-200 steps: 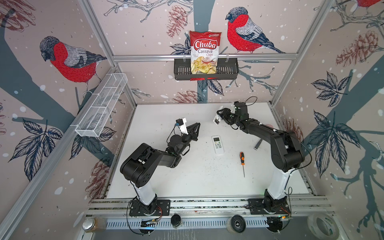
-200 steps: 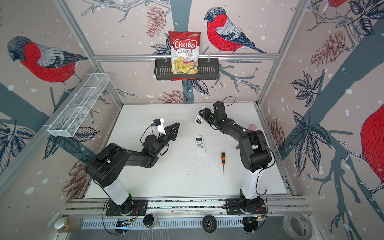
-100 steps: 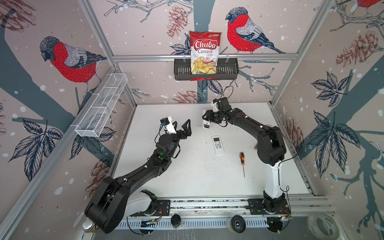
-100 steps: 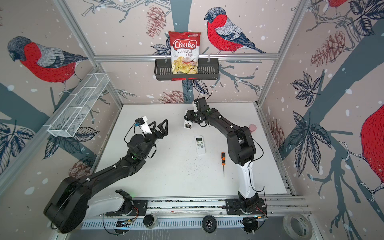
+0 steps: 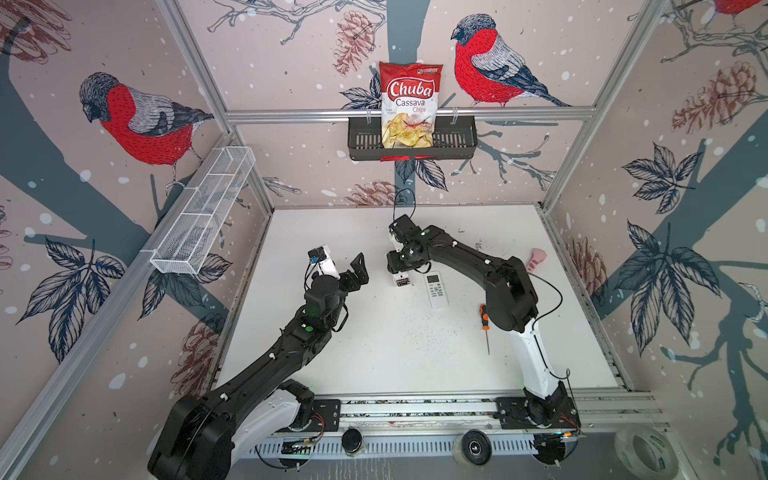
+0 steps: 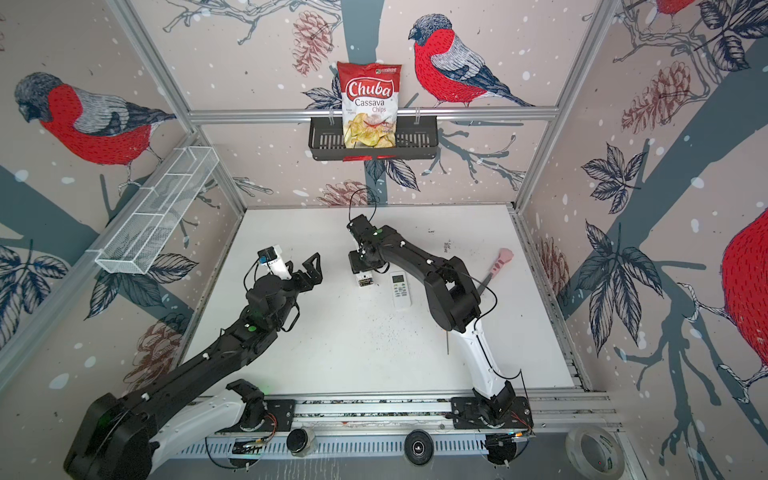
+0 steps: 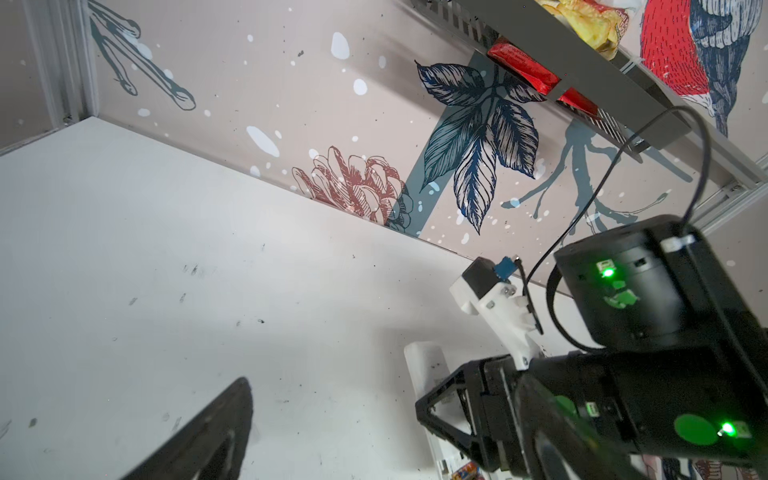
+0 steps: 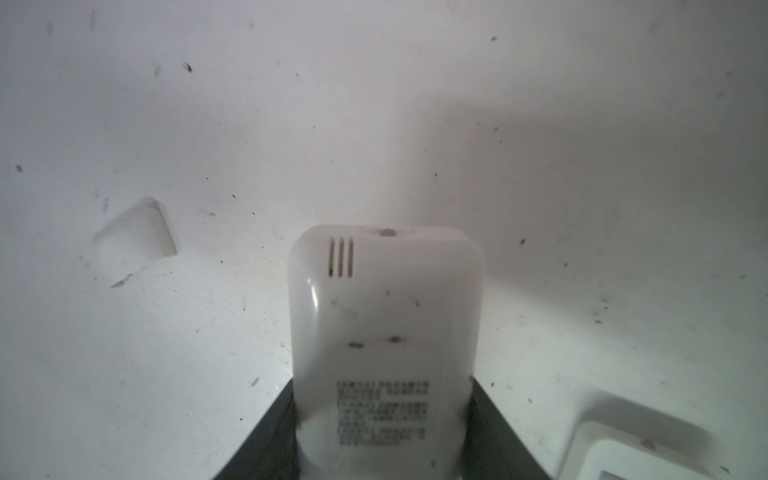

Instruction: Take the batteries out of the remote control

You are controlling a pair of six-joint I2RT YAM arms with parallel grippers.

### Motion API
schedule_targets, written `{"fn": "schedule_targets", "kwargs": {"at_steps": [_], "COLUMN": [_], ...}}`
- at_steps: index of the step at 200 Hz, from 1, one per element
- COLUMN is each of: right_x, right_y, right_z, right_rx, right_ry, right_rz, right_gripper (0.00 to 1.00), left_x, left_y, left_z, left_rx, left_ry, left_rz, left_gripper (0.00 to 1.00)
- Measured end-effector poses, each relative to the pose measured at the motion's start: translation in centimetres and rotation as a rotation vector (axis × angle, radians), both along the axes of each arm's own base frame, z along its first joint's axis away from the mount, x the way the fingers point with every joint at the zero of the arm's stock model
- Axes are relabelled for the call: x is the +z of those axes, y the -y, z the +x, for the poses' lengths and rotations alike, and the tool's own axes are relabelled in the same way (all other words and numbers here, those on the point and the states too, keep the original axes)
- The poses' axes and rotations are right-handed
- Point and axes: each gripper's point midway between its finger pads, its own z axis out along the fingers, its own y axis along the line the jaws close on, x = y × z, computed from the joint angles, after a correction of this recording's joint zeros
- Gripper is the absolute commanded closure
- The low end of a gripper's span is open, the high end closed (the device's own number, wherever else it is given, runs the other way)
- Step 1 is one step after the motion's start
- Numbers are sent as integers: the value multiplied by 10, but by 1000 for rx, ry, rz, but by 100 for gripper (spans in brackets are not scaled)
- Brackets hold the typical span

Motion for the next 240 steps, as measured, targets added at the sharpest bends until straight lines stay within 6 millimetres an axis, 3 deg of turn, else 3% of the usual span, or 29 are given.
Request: {"fn": "schedule_targets", "kwargs": {"at_steps": [54, 119, 177, 240], "right_x": [-36, -51, -53, -46], "right_y": [-13, -7, -9, -8], "right_z": [-27, -32, -35, -43], "right_rx": [68, 74, 79, 88], "right_ry": [2, 16, 32, 20], "right_rz": [-132, -207, -209, -178], "right_gripper": [73, 64, 45, 37], "left_x": [0, -10, -10, -2], "left_y": [-14, -18, -15, -16], "left_z": [-16, -21, -23, -27], "left_rx": [23, 27, 5, -2], "left_ry": [-14, -47, -51, -44], "left_rz": [4, 6, -1, -6], "left_gripper": [3, 3, 3, 3]}}
